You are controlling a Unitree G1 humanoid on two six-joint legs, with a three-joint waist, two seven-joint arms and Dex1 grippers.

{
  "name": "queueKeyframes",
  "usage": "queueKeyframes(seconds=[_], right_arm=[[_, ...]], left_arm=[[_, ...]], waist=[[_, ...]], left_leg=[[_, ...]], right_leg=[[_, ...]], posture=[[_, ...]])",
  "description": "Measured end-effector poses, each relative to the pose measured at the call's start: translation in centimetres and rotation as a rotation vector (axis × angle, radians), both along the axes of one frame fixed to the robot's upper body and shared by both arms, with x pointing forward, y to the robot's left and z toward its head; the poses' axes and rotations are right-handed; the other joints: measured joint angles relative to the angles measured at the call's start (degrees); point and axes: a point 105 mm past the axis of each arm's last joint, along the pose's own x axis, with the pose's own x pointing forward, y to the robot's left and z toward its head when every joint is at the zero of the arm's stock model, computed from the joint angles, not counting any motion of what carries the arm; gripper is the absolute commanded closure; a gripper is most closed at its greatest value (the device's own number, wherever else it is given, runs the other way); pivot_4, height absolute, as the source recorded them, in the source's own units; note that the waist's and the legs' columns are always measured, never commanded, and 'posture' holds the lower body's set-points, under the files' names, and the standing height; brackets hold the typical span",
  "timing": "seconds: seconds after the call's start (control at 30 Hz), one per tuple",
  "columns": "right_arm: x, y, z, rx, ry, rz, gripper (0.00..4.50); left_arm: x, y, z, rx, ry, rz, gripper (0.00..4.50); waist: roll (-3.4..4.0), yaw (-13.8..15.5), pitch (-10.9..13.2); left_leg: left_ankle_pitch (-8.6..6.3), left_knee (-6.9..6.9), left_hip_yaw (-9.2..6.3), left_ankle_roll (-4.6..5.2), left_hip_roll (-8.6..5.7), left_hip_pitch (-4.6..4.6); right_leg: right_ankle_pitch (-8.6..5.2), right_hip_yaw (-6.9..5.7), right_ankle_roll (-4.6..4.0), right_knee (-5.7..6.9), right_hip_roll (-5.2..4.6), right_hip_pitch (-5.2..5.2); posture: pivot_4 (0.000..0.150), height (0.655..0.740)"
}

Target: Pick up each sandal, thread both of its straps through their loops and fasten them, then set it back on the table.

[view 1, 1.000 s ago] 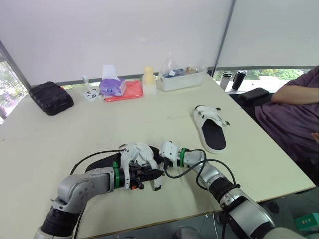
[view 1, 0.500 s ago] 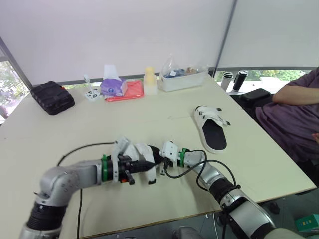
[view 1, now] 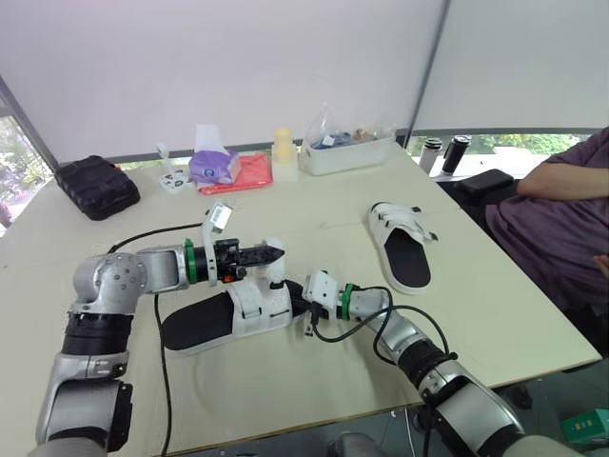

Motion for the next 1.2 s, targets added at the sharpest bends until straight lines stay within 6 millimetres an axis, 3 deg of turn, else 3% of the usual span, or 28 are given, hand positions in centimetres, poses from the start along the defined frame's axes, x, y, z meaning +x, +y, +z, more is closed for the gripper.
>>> queueKeyframes(seconds=[0.27,0.43,0.6,1.2], right_arm=[[0.0,0.0,0.0,0.0,-0.001,-0.001,4.5],[0.0,-0.1,0.0,0.0,0.0,-0.003,4.5],[0.0,-0.1,0.0,0.001,0.001,-0.005,4.5],[0.0,-0.1,0.0,0.001,0.0,-0.005,4.5]], left_arm=[[0.3,0.0,-1.8,0.059,-0.013,-0.043,4.44],[-0.8,-0.1,-3.6,0.093,-0.009,-0.036,4.44],[-1.2,-1.3,-3.5,0.078,-0.032,-0.033,4.44],[-1.6,-1.4,-3.1,0.024,0.006,0.014,4.44]], waist=[[-0.08,-0.01,-0.05],[-0.08,0.07,-0.05],[-0.18,0.07,-0.07],[-0.17,0.06,-0.06]], left_leg=[[0.0,0.0,-0.08,0.0,0.01,-0.02],[-0.01,-0.02,-0.23,-0.02,0.04,-0.02],[-0.04,-0.01,-0.23,-0.07,0.02,-0.01],[-0.04,-0.01,-0.22,-0.07,0.0,-0.01]], right_leg=[[0.0,0.0,0.0,0.02,-0.05,0.01],[0.0,0.02,0.0,0.06,-0.13,0.0],[0.0,0.02,0.0,0.06,-0.15,0.0],[0.0,-0.01,0.0,0.06,-0.13,0.02]], posture=[[0.15,0.74],[0.15,0.74],[0.15,0.74],[0.15,0.74]])
